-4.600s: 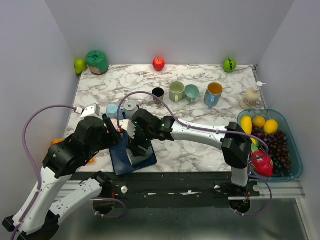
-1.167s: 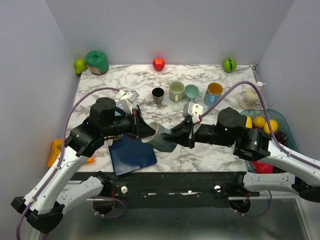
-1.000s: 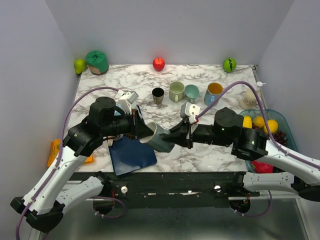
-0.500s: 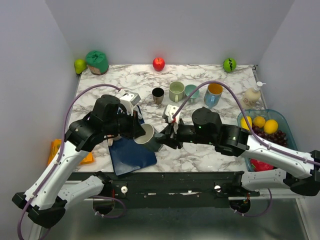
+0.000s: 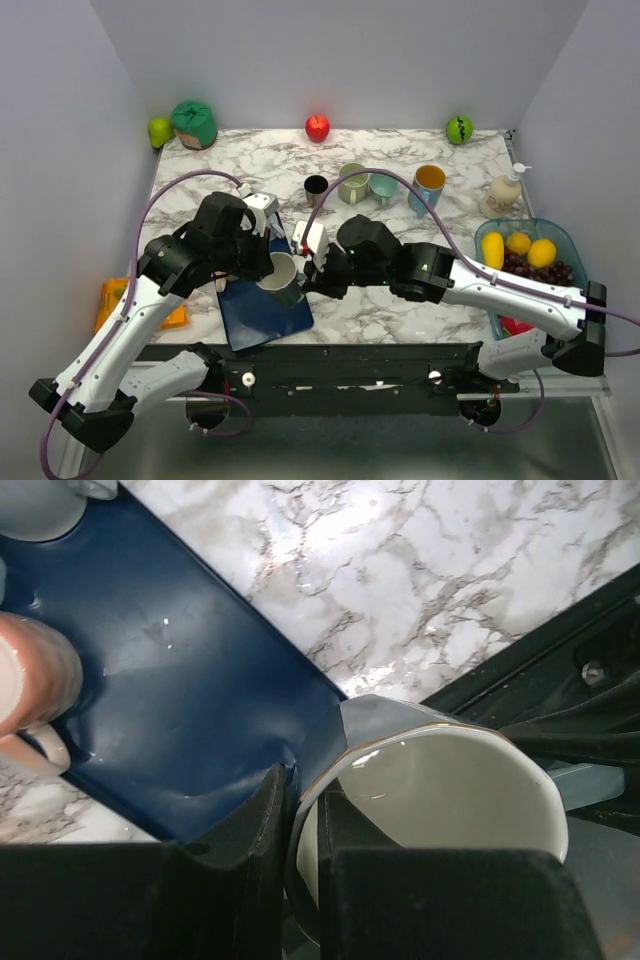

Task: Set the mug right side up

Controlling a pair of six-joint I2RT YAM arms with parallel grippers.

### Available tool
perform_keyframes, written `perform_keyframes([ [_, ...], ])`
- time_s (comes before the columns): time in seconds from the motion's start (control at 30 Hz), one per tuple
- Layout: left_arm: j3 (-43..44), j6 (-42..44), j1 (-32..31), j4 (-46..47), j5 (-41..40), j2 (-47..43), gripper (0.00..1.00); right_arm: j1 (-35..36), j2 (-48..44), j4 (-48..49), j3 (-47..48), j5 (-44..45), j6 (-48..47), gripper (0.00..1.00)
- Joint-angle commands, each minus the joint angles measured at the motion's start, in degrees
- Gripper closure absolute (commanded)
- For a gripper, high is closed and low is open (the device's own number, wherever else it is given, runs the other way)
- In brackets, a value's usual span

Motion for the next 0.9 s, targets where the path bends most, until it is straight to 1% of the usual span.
perform_keyframes([
  [0.0, 3.04, -2.76, -1.29, 7.55, 1.95, -0.53, 0.65, -0.42, 4.09, 1.29, -1.94, 12.97, 3.54, 0.99],
  [0.03, 3.04, -2.94, -1.29, 7.99, -0.07, -0.88, 0.60, -0.42, 3.39, 2.34, -3.95, 16.21, 4.32, 0.99],
  [0.07, 2.61, -3.29, -1.29, 8.43, -0.87, -0.97, 0.56, -0.42, 2.95, 4.87, -5.01, 17.63, 5.29, 0.99],
  [0.13, 2.08, -3.99, -1.29, 9.83, -3.32, -1.58, 0.42, -0.42, 1.81, 7.78, -7.38, 21.58, 7.58, 0.99],
  [0.17, 1.29, -4.69, -1.29, 10.36, -4.03, -1.85, 0.37, -0.42, 1.80, 9.89, -8.96, 22.73, 8.63, 0.99],
  [0.23, 0.76, -5.48, -1.29, 11.68, -5.79, -2.20, 0.31, -0.51, 2.24, 10.78, -10.03, 26.24, 10.04, 0.99],
  [0.27, 0.41, -6.79, -1.29, 11.86, -9.02, -2.20, 0.22, -0.42, 2.76, 11.83, -10.82, 27.74, 11.26, 0.99],
  [0.3, 0.32, -7.07, -1.29, 12.12, -10.18, -2.46, 0.18, -0.51, 3.03, 12.28, -11.26, 29.14, 11.71, 0.99],
  [0.33, 0.40, -7.42, -1.29, 12.21, -12.11, -2.82, 0.13, -0.51, 3.21, 12.89, -11.70, 32.64, 12.41, 0.99],
  [0.37, 0.14, -8.46, -1.29, 12.12, -15.52, -2.99, 0.07, -0.69, 3.38, 14.20, -12.40, 34.07, 13.64, 0.99],
  [0.43, -0.21, -8.91, -1.29, 12.21, -18.09, -3.95, 0.04, -2.00, 3.38, 16.14, -14.51, 35.92, 14.96, 0.99],
  [0.5, -1.00, -9.09, -1.29, 12.12, -20.37, -4.75, 0.01, -4.27, 3.21, 19.74, -17.05, 35.75, 16.81, 0.99],
  [0.57, -2.05, -9.27, -1.29, 12.04, -21.53, -5.63, 0.01, -5.86, 3.29, 23.42, -18.29, 35.40, 18.12, 0.99],
  [0.7, -3.02, -10.14, -1.12, 10.98, -22.93, -5.98, 0.01, -9.03, 5.05, 29.76, -19.70, 36.19, 17.69, 0.99],
  [0.83, -3.90, -11.72, -1.20, 10.37, -23.99, -5.81, 0.01, -11.23, 8.65, 35.21, -19.26, 38.29, 17.08, 0.99],
  [0.87, -4.51, -12.16, -1.20, 10.37, -24.34, -5.89, 0.01, -11.67, 10.31, 38.35, -19.35, 37.60, 16.55, 0.99],
])
